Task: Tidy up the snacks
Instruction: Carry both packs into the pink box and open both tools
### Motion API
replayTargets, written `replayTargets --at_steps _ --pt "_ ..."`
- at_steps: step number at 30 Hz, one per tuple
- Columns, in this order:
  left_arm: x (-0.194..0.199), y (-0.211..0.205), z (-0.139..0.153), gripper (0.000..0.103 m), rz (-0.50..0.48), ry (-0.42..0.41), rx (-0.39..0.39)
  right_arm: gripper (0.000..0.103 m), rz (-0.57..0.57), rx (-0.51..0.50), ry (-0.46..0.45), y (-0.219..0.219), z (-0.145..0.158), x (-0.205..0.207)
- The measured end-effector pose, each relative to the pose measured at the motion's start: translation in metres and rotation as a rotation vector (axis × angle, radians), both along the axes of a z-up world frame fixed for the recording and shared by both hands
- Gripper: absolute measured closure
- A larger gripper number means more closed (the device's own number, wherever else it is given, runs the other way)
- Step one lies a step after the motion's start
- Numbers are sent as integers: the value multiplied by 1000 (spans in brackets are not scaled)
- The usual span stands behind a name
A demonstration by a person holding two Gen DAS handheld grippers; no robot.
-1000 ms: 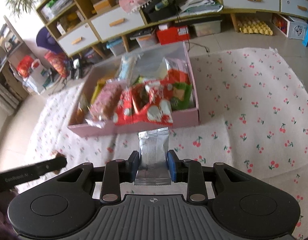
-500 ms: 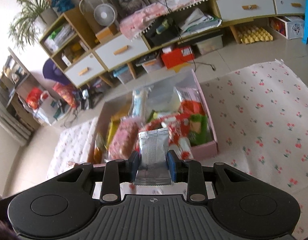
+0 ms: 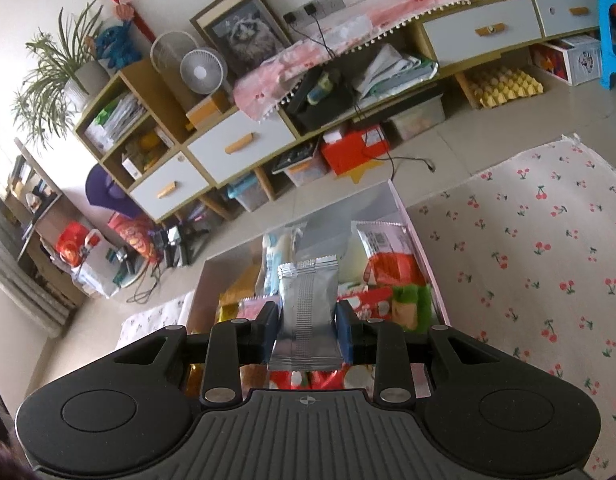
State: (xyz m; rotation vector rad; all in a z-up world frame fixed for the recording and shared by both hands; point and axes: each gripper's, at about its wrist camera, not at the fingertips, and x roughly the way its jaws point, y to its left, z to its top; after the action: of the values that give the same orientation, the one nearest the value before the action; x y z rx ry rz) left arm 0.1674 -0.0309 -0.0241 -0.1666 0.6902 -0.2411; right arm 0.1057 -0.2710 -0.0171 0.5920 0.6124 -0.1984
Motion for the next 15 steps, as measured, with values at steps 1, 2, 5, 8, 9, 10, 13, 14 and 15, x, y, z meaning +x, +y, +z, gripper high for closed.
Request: replayTargets --at_steps 1,2,5,8,9,10,13,14,15 --pt "0 -1 -1 56 -2 -5 3 74 -2 -4 -2 -1 -1 2" --pt "0 -1 -2 56 -1 -11 8 74 -5 -12 -4 -2 -2 5" --pt "-1 -2 -5 56 2 -27 -3 73 -20 -33 -16 -7 -4 10" --pt "-1 -1 -6 56 4 -29 -14 73 -41 -9 -18 -14 -10 14" --pt "0 -2 -6 56 2 -28 -12 73 -45 -3 -20 -15 -11 14" --pt "0 -3 -6 55 0 -27 -9 72 -48 0 -23 -16 -13 14" --pt "-1 -8 -5 52 -11 -35 5 68 -49 1 -37 -15 -15 13" --pt "-3 -9 -4 48 -14 -44 11 66 -46 0 -36 -14 -15 14" --pt "-4 -11 -4 41 -18 -54 15 62 -42 -3 -28 -14 -15 14"
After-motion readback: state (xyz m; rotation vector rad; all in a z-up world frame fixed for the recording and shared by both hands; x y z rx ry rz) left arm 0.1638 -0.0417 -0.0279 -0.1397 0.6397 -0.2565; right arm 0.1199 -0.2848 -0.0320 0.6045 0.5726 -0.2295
